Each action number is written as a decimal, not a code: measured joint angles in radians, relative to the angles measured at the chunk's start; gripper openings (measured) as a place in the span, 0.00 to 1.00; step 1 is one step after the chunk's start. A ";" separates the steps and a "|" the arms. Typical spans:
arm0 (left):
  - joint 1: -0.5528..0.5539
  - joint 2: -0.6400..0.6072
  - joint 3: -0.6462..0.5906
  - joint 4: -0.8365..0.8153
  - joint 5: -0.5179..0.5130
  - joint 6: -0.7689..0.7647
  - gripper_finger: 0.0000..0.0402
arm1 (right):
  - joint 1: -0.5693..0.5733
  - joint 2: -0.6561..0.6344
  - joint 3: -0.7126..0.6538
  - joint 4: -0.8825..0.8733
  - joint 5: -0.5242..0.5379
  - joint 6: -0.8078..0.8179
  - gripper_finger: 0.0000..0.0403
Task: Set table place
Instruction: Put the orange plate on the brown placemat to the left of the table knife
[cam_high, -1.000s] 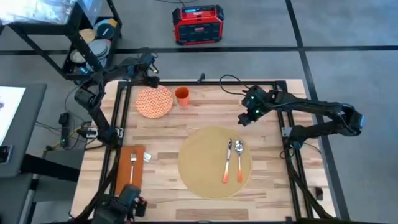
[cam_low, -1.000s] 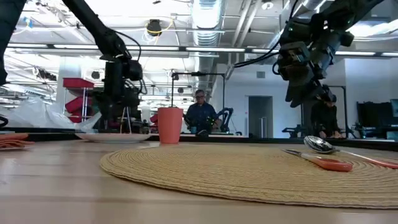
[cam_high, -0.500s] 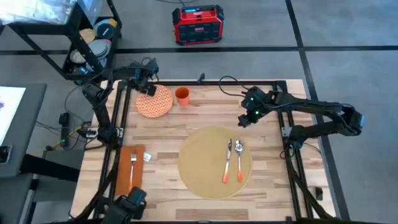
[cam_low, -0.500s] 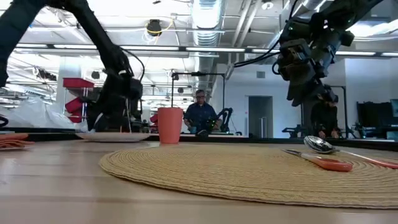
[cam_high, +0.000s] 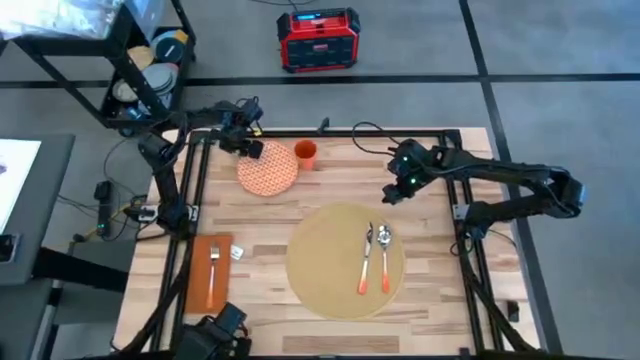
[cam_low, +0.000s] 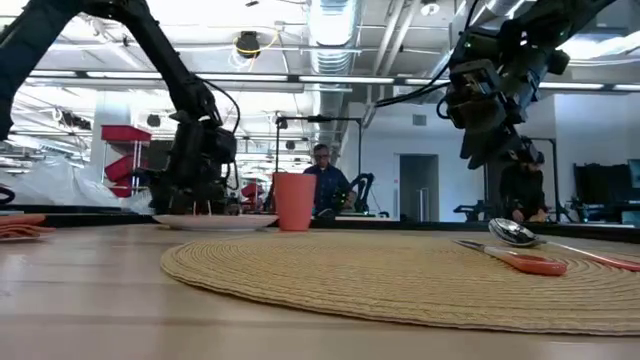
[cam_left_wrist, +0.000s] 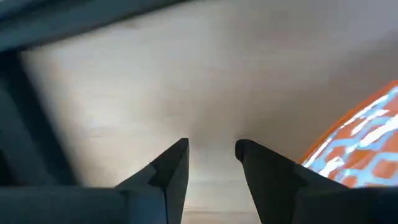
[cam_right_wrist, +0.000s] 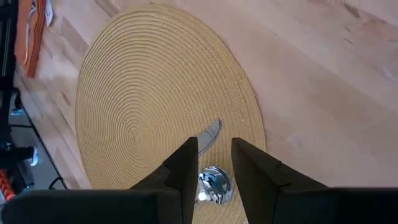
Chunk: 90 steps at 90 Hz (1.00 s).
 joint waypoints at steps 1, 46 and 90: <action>-0.002 0.000 0.001 0.004 0.012 -0.001 0.33 | 0.000 0.000 0.000 0.000 0.000 0.000 0.22; -0.132 0.002 0.011 0.252 0.347 -0.079 0.33 | 0.000 0.000 0.000 0.000 0.020 -0.018 0.22; -0.025 0.001 0.147 -0.034 0.579 0.307 0.33 | 0.032 0.000 0.000 -0.001 0.024 -0.018 0.22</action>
